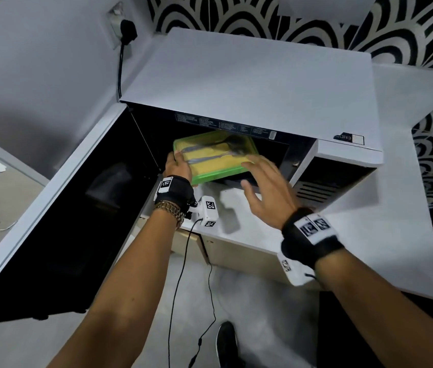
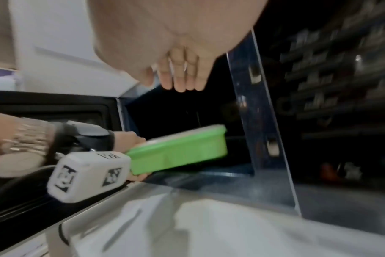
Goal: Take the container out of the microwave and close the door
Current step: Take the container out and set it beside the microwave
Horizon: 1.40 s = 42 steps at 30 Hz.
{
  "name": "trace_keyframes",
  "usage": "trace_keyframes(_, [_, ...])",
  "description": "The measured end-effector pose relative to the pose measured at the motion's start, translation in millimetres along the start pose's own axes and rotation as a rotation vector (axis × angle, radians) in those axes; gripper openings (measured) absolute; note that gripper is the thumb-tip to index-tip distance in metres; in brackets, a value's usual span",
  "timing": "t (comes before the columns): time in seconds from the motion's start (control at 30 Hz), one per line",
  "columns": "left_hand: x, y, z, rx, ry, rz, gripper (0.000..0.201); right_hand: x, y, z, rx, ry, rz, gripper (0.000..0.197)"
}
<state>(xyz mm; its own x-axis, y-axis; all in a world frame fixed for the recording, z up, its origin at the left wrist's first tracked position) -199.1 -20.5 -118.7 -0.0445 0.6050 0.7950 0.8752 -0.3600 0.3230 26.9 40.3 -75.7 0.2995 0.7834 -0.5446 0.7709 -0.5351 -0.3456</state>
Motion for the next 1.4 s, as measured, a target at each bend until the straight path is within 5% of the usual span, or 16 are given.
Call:
trace_keyframes(0.13, [0, -3, 2, -0.019, -0.001, -0.002, 0.053, 26, -33, 31, -0.176, -0.100, 0.470, 0.060])
trace_keyframes(0.27, [4, 1, 0, 0.022, 0.002, 0.002, 0.052, 37, -54, 41, -0.135, -0.198, 0.629, 0.049])
trace_keyframes(0.47, [-4, 0, -5, 0.029, 0.089, -0.008, 0.047, 35, -42, 46, -0.077, -0.266, 0.631, 0.053])
trace_keyframes(0.7, [-23, 20, -15, -0.017, 0.096, 0.062, 0.046, 22, -5, 48, -0.030, -0.270, 0.599, 0.083])
trace_keyframes(1.1, [-77, 88, -25, -0.083, 0.071, 0.068, 0.046, 18, 94, 41, -0.087, -0.232, 0.519, 0.089])
trace_keyframes(1.4, [-97, 135, 8, -0.238, 0.008, 0.084, 0.049, 30, 175, 22, 0.020, -0.186, 0.574, 0.091])
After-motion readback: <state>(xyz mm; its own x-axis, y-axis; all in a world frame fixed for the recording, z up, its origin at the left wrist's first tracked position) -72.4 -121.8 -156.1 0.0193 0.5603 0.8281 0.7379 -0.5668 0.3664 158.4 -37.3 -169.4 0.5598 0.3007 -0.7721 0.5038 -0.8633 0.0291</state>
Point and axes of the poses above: each hand's wrist, its own y-axis away from the middle knuckle, its own z-axis out of the palm, x = y × z, the point moved 1 cm from there along -y, towards the middle knuckle, and after that the axes turned 6 degrees about -y, right-handed, at the moved point
